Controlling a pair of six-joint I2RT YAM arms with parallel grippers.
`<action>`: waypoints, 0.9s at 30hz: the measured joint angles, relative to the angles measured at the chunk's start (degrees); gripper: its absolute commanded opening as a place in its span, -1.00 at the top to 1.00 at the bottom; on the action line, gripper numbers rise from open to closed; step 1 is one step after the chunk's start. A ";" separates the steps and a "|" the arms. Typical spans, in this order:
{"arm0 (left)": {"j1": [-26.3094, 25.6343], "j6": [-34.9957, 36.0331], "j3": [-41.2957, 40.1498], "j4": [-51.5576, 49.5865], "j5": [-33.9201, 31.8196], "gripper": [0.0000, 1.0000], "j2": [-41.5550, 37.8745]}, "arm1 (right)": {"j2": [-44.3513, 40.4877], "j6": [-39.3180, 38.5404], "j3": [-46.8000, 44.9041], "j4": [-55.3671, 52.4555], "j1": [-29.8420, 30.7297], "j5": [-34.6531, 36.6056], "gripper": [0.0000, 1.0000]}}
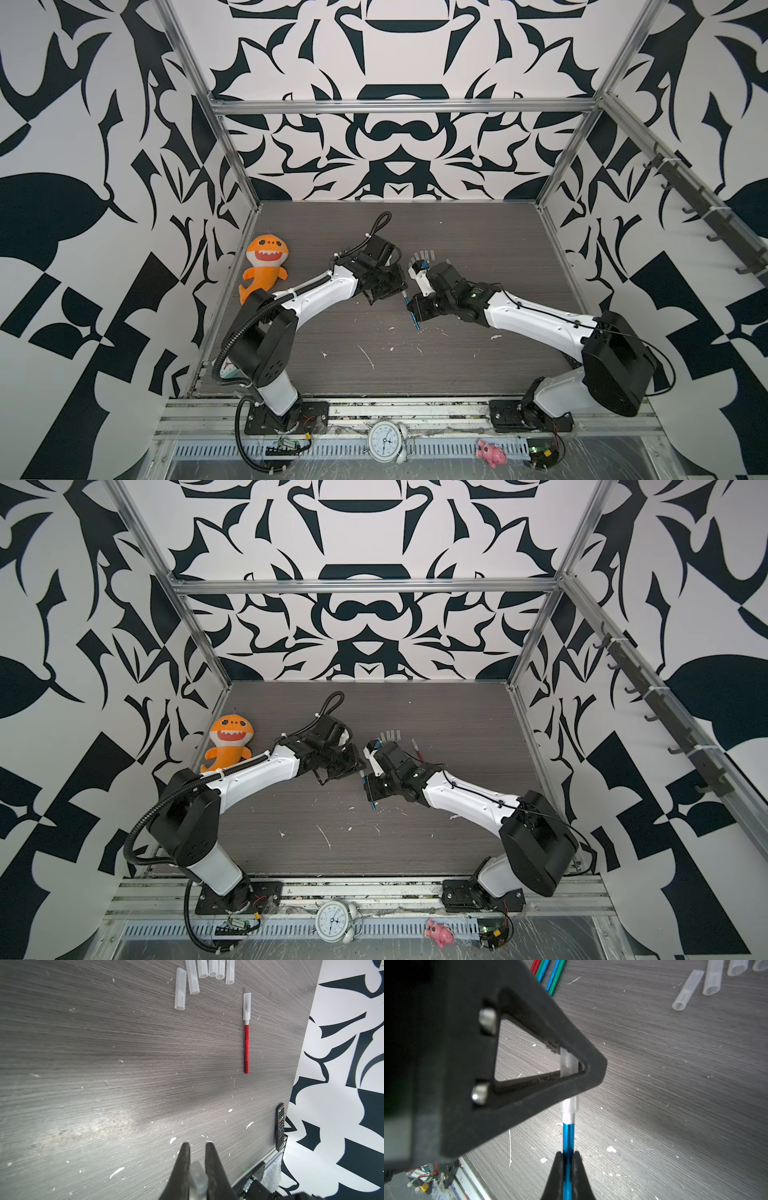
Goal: Remove protective caps from carving knives
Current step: Remove the protective sleeve from the carving knife.
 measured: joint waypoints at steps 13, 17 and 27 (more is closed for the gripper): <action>1.31 0.24 1.42 -2.62 -0.90 1.00 -0.02 | -0.50 1.33 -2.78 5.57 1.40 1.20 1.00; 2.25 0.31 3.04 -3.04 -1.92 1.00 -0.02 | -3.02 2.23 -5.49 5.22 2.32 1.64 1.00; 7.08 2.38 6.84 -3.87 -3.67 1.00 -0.57 | -8.26 3.76 -9.33 1.95 3.58 3.91 1.00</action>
